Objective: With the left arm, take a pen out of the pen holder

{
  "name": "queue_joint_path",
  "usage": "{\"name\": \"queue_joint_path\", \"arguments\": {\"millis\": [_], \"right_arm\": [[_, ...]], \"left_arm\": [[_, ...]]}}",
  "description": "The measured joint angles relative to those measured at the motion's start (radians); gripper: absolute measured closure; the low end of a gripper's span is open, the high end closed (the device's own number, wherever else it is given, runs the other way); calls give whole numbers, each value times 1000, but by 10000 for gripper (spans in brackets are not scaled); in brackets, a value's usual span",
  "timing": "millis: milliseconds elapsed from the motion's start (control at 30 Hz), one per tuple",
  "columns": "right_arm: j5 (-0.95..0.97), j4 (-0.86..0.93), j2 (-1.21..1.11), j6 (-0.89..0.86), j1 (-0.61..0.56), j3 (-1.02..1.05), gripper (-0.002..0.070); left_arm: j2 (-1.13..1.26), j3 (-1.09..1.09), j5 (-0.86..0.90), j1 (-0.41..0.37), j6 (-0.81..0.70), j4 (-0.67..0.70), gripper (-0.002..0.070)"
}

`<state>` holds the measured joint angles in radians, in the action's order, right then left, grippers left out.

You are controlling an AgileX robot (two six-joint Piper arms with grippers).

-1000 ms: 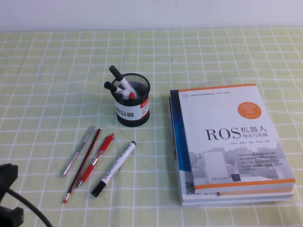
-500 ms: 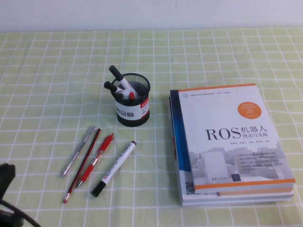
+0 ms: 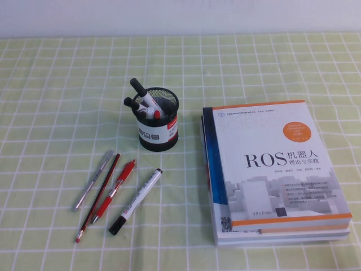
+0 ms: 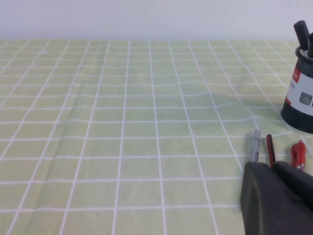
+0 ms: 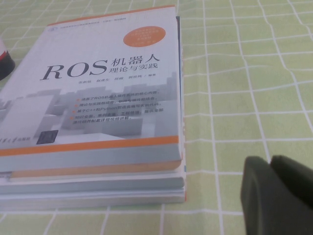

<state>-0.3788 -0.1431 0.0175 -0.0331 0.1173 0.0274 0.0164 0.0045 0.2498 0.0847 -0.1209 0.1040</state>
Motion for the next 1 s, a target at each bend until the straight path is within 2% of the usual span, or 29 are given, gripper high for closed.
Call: {"name": "queue_joint_path", "arguments": {"millis": [133, 433, 1000], "right_arm": [[0, 0, 0, 0, 0, 0, 688], [0, 0, 0, 0, 0, 0, 688], [0, 0, 0, 0, 0, 0, 688]], "left_arm": [[-23, 19, 13, -5, 14, 3, 678], [-23, 20, 121, -5, 39, -83, 678], [-23, 20, 128, -5, 39, -89, 678]]}}
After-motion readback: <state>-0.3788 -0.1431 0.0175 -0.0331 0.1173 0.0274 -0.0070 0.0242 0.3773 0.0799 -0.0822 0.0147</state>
